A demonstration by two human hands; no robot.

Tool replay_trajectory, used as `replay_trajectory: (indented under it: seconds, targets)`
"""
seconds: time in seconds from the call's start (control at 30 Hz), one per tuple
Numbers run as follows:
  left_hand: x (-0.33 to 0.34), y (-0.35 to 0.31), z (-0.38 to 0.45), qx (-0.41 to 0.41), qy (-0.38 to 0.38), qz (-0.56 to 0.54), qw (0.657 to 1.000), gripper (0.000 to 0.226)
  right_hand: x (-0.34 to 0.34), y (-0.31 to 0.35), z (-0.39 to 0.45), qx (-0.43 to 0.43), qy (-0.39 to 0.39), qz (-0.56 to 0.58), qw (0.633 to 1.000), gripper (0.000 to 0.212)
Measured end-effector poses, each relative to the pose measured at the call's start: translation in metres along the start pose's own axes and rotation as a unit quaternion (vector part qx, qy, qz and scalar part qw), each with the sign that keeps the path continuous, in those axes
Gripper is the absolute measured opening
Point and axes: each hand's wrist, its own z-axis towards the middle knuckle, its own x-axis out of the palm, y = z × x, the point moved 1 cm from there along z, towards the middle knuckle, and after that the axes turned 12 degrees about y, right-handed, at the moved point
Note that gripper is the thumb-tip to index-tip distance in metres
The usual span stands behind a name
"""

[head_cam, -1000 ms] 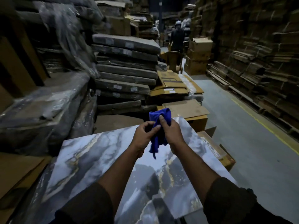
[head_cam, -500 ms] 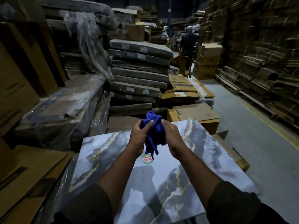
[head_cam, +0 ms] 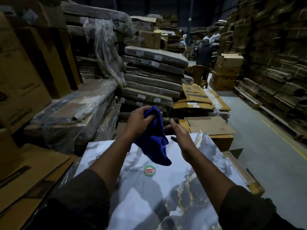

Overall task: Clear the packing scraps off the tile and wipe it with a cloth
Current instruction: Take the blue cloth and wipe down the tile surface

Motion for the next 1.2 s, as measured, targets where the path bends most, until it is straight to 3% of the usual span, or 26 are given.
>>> replay_trajectory:
  seconds: [0.07, 0.17, 0.27, 0.33, 0.4, 0.5, 0.6, 0.67, 0.77, 0.83, 0.97, 1.03, 1.1, 1.2]
  targets:
    - [0.003, -0.012, 0.012, 0.012, 0.046, 0.033, 0.998, 0.021, -0.002, 0.012, 0.008, -0.039, 0.094, -0.005, 0.995, 0.051]
    - [0.003, -0.031, 0.028, 0.007, 0.118, -0.041, 0.992, 0.016, -0.007, 0.024, 0.018, -0.037, 0.197, -0.064, 0.978, 0.045]
    - [-0.011, -0.046, 0.046, 0.001, 0.177, -0.034, 0.984, 0.006, -0.02, 0.019, 0.023, -0.008, 0.212, -0.05, 0.976, 0.046]
    - [-0.023, -0.045, 0.062, -0.017, 0.163, -0.024, 0.986, 0.017, -0.025, 0.014, 0.024, 0.021, 0.22, -0.027, 0.975, 0.047]
    - [-0.03, -0.035, 0.067, -0.063, 0.145, -0.137, 0.978, 0.032, -0.029, 0.011, 0.028, 0.041, 0.217, 0.032, 0.975, 0.046]
    - [-0.014, -0.01, 0.047, -0.175, 0.105, -0.419, 0.885, 0.046, -0.033, 0.015, 0.038, 0.079, 0.179, 0.165, 0.967, 0.036]
    - [0.021, 0.027, 0.009, -0.238, 0.02, -0.546, 0.803, 0.083, -0.041, 0.018, 0.049, 0.04, 0.138, 0.217, 0.966, 0.027]
    - [0.046, 0.04, -0.017, -0.291, 0.006, -0.495, 0.819, 0.084, -0.045, 0.016, 0.054, 0.009, 0.138, 0.23, 0.963, 0.039]
    - [0.066, 0.05, -0.031, -0.268, 0.021, -0.439, 0.857, 0.06, -0.046, 0.006, 0.059, 0.007, 0.152, 0.191, 0.97, 0.053]
    - [0.064, 0.048, -0.026, -0.263, 0.062, -0.439, 0.857, 0.051, -0.047, 0.002, 0.063, 0.009, 0.14, 0.176, 0.974, 0.046]
    - [0.049, 0.041, -0.012, -0.266, 0.115, -0.502, 0.815, 0.022, -0.054, -0.001, 0.067, 0.022, 0.088, 0.226, 0.97, 0.017]
    - [0.037, 0.046, -0.005, -0.23, 0.102, -0.535, 0.806, 0.04, -0.062, 0.002, 0.071, 0.007, 0.068, 0.218, 0.973, 0.017]
    - [0.026, 0.047, -0.002, -0.201, 0.101, -0.547, 0.806, 0.044, -0.069, 0.006, 0.074, -0.024, 0.045, 0.182, 0.982, 0.017]
    - [0.023, 0.036, 0.004, -0.219, 0.13, -0.545, 0.798, 0.057, -0.067, 0.013, 0.076, -0.018, 0.094, 0.082, 0.992, 0.031]
